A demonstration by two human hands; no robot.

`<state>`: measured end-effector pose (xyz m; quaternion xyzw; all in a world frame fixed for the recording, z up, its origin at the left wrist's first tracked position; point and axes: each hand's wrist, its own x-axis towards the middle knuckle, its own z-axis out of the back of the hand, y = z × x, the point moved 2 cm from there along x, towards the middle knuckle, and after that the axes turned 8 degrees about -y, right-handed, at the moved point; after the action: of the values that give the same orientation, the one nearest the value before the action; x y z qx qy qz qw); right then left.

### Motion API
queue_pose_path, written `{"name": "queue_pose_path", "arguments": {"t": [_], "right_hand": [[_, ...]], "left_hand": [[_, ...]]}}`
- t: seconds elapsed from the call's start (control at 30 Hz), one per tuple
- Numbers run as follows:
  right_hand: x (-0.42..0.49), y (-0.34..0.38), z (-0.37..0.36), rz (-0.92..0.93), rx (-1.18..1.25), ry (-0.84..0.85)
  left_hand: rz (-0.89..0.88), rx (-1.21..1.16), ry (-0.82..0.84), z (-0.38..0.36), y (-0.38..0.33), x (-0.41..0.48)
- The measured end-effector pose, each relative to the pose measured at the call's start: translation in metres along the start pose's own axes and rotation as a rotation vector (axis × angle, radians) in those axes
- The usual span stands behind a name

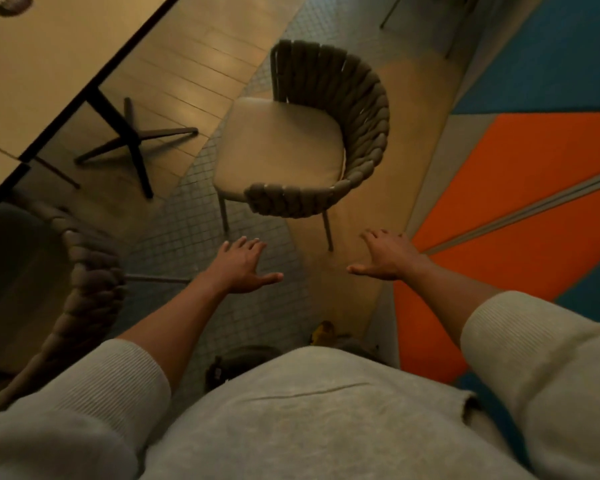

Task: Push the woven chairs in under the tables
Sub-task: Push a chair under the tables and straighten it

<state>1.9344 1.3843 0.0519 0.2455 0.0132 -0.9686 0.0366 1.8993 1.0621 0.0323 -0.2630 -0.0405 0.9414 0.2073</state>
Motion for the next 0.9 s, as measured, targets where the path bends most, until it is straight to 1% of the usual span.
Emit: {"name": "queue_pose_path", "arguments": {"t": [0.17, 0.3, 0.4, 0.53, 0.63, 0.7, 0.9], "right_hand": [[0.038, -0.056, 0.047, 0.022, -0.077, -0.054], [0.079, -0.077, 0.077, 0.046, -0.094, -0.075], [0.117, -0.077, 0.098, 0.078, -0.136, -0.066], [0.168, -0.075, 0.123, 0.100, -0.175, -0.090], [0.204, -0.064, 0.142, 0.174, -0.213, -0.052], [0.226, -0.060, 0.151, 0.216, -0.229, -0.054], [0.289, -0.039, 0.170, 0.351, -0.302, -0.032]], "left_hand": [[-0.011, -0.018, -0.042, 0.025, -0.033, 0.053], [-0.022, -0.056, -0.071, 0.044, -0.040, 0.090], [-0.004, -0.079, -0.047, 0.053, -0.032, 0.125], [0.037, -0.128, -0.073, 0.067, -0.020, 0.169], [0.064, -0.180, -0.037, 0.077, -0.015, 0.188], [0.087, -0.202, -0.023, 0.078, -0.011, 0.201], [0.210, -0.284, -0.038, 0.089, 0.015, 0.219]]}}
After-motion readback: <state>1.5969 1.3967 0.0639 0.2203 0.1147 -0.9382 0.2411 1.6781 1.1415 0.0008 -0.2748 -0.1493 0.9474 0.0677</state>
